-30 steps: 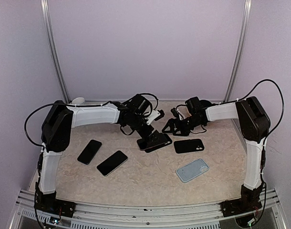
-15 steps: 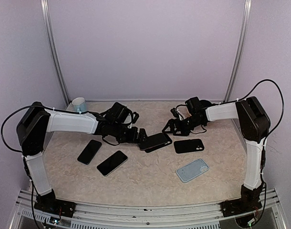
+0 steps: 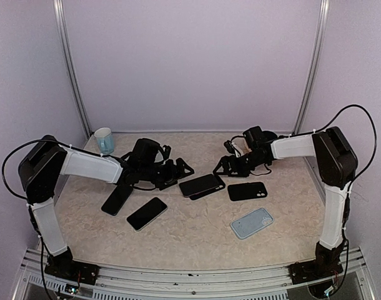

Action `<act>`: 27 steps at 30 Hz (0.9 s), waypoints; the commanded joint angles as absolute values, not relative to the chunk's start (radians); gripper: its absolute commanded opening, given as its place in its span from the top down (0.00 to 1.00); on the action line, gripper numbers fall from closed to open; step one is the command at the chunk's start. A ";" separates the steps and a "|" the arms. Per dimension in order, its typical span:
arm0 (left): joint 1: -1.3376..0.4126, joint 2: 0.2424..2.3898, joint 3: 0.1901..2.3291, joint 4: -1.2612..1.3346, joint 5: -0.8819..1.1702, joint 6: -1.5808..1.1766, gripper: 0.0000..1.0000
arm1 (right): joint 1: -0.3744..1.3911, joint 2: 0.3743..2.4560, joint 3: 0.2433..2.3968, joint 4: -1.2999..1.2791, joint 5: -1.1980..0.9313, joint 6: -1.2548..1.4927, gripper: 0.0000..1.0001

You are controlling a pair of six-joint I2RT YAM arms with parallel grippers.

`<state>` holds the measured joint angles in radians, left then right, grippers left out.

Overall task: Put the phone into the phone case
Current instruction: Pick up the phone from the phone case.

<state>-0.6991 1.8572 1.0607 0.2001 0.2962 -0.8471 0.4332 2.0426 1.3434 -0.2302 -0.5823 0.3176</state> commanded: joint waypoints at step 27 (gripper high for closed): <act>-0.709 1.948 1.034 0.267 0.313 -1.045 0.05 | 0.534 2.029 1.384 -0.228 -0.560 0.280 0.02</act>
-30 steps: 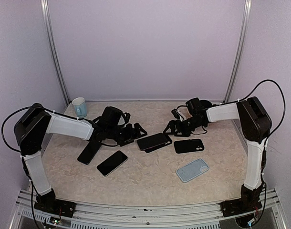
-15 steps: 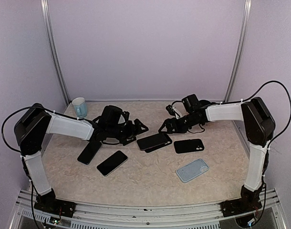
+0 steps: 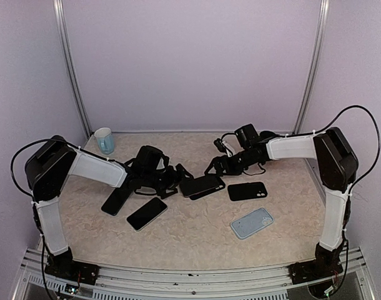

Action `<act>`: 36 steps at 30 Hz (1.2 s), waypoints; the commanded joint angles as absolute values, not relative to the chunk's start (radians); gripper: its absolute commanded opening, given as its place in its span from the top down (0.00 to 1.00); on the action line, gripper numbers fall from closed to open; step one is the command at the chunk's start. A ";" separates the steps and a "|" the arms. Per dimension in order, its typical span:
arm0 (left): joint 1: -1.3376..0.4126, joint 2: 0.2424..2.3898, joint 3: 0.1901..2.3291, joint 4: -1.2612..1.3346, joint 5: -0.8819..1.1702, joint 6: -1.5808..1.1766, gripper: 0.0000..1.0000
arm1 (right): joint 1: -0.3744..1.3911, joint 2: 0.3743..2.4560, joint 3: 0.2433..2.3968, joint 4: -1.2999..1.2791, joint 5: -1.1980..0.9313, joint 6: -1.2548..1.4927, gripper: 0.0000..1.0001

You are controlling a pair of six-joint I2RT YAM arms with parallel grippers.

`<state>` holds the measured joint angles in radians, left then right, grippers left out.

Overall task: Put the phone into the phone case
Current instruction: Pick up the phone from the phone case.

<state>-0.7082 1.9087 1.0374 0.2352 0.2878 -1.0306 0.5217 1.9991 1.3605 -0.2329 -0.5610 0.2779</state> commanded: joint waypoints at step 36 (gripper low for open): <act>-0.713 2.011 0.874 0.742 0.407 -1.193 0.16 | 0.583 2.123 1.408 -0.213 -0.612 0.296 0.03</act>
